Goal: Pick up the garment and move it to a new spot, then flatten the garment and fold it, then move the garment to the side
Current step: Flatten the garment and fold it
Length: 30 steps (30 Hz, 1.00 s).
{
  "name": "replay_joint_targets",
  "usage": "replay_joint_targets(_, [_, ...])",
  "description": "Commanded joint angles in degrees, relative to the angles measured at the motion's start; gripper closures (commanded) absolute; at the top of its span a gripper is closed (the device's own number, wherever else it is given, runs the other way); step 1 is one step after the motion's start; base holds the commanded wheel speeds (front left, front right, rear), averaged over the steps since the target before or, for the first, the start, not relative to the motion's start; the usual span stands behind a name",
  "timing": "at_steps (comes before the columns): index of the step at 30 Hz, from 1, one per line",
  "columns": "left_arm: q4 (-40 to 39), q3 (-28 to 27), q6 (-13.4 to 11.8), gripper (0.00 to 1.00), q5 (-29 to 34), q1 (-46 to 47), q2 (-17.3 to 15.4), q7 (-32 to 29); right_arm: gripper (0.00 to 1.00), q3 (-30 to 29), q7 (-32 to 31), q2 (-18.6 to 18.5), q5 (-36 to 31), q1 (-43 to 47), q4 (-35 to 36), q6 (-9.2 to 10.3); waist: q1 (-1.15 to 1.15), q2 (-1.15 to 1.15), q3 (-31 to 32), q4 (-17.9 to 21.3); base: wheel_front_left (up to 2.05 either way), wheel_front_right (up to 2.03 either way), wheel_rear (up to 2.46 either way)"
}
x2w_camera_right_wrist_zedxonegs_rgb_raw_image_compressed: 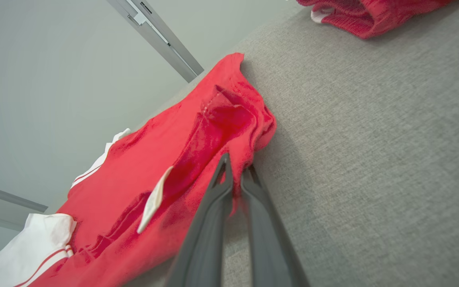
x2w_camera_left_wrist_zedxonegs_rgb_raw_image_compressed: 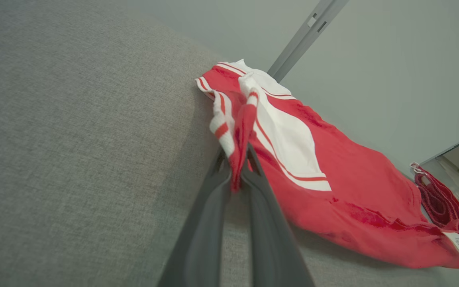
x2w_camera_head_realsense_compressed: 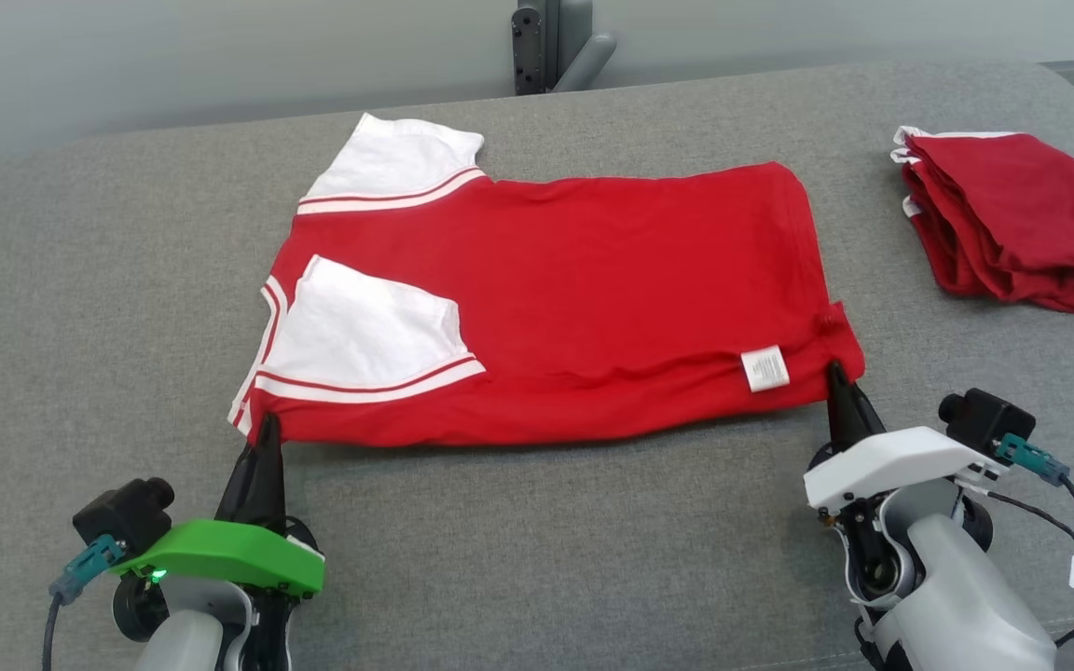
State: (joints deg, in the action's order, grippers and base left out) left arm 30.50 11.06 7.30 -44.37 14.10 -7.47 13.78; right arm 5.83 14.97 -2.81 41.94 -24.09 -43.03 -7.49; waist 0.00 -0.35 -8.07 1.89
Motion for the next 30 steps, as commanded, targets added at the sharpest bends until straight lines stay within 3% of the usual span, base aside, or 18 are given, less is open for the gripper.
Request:
replay_joint_targets(1, [-2.2, -0.2, 0.2, 1.0, -0.9, -1.6, -0.7, 0.4, 1.0, -1.1, 0.2, -0.7, 0.0, 2.1, 2.3, 0.01, 0.0, 0.35, 0.9, 0.1, 0.0, 0.0, 0.0])
replay_joint_targets(9, [-12.6, -0.4, -1.7, 1.0, -1.4, -9.0, -2.5, -1.5, 1.0, -3.6, -2.7, -3.0, -0.4, 9.4, 12.4, 0.03, 0.0, 0.35, 2.2, 0.7, 0.0, 0.0, 0.0])
replay_joint_targets(15, [-16.4, -0.1, -4.0, 1.0, -2.4, -16.2, -2.3, -3.4, 1.0, -5.5, -7.2, -2.0, -2.7, 17.0, 18.2, 0.03, 0.0, 0.35, 1.8, 1.1, 0.0, 0.0, 0.0])
replay_joint_targets(30, [-16.8, 1.9, -6.4, 1.0, -1.5, -24.0, -2.1, -4.0, 1.0, -8.8, -11.3, -0.2, -5.4, 22.9, 21.3, 0.03, 0.0, 0.35, 1.6, 1.8, 0.0, 0.0, 0.0])
